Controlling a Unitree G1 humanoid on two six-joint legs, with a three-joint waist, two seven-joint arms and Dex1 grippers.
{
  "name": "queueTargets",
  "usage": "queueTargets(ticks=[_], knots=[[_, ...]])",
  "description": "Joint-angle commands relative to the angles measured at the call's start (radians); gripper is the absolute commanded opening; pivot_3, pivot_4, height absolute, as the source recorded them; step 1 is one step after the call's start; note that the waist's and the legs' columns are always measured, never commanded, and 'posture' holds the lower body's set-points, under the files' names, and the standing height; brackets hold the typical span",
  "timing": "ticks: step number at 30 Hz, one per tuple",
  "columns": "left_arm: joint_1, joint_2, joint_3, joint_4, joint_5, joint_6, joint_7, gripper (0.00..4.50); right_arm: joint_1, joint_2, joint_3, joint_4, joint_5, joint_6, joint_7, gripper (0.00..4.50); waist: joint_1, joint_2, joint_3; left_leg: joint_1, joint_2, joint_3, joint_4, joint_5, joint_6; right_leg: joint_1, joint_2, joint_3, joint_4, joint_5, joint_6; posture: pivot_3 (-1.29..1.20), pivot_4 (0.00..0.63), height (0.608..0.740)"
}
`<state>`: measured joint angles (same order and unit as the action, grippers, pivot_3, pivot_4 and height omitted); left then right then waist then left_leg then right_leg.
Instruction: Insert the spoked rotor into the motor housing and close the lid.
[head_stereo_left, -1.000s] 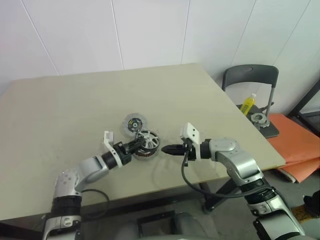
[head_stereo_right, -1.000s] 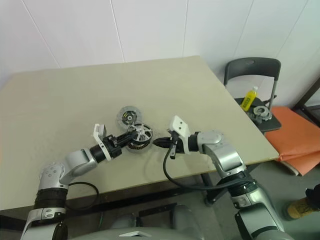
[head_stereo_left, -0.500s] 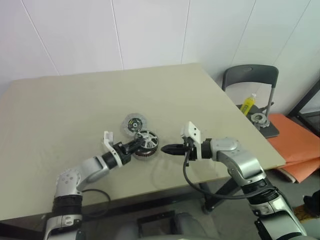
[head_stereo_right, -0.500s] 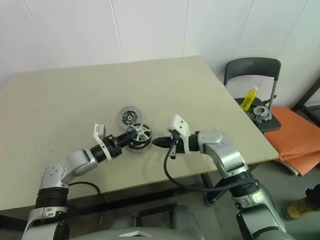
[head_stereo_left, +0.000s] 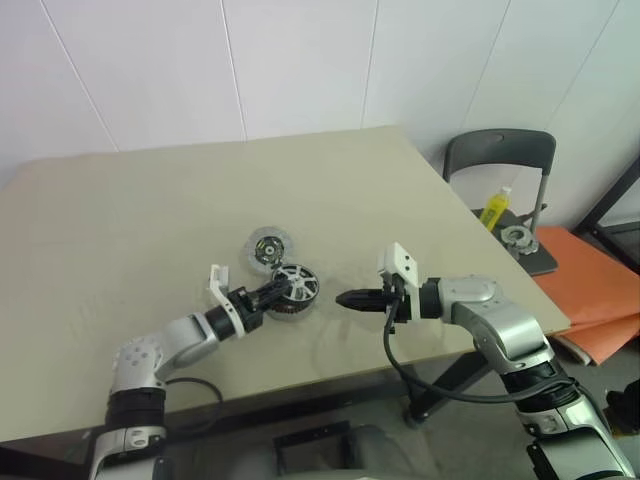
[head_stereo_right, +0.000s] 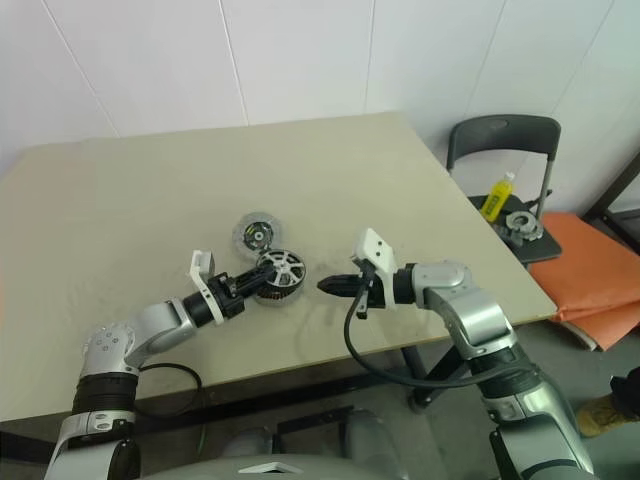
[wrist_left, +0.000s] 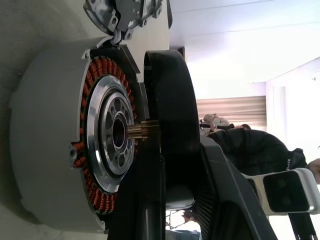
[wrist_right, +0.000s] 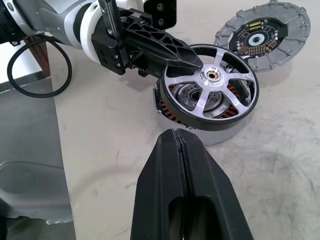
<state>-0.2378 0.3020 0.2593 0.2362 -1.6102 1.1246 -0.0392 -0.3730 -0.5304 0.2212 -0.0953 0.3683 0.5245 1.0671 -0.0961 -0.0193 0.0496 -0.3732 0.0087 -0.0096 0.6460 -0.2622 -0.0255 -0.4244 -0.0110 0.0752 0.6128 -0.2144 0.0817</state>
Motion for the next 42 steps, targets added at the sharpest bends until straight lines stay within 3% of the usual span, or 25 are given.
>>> queueTargets(ticks=[1, 14, 24, 42], knots=[[-0.005, 0.006, 0.021, 0.019, 0.027, 0.014, -0.007, 0.47, -0.022, -0.003, -0.027, -0.027, 0.017, -0.009, 0.001, 0.0, 0.0, 0.0, 0.0, 0.0, 0.0, 0.0, 0.0, 0.0, 0.0, 0.0, 0.0, 0.0, 0.0, 0.0, 0.0, 0.0, 0.0, 0.74], [-0.028, -0.007, 0.038, 0.053, 0.13, -0.007, -0.051, 0.47, -0.028, 0.002, -0.028, -0.024, 0.018, -0.01, -0.002, 0.0, 0.001, 0.0, 0.0, 0.001, 0.0, 0.0, 0.001, 0.0, 0.0, 0.001, 0.0, 0.0, 0.0, 0.0, 0.0, 0.0, 0.0, 0.74], [-0.045, -0.007, 0.047, 0.049, 0.192, 0.032, -0.036, 3.49, -0.033, 0.007, -0.027, -0.012, 0.013, -0.018, -0.006, 0.0, 0.002, 0.001, -0.001, 0.002, 0.0, -0.001, 0.001, 0.0, 0.0, 0.003, 0.0, 0.0, 0.0, 0.0, 0.0, 0.0, 0.0, 0.74], [-0.127, 0.032, 0.069, 0.036, 0.279, 0.087, -0.05, 3.49, -0.04, 0.02, -0.013, 0.007, 0.007, -0.03, -0.005, 0.0, 0.0, 0.0, -0.001, 0.002, 0.0, -0.001, 0.001, 0.0, 0.0, 0.003, 0.0, 0.0, 0.0, 0.0, 0.0, 0.0, 0.0, 0.74]])
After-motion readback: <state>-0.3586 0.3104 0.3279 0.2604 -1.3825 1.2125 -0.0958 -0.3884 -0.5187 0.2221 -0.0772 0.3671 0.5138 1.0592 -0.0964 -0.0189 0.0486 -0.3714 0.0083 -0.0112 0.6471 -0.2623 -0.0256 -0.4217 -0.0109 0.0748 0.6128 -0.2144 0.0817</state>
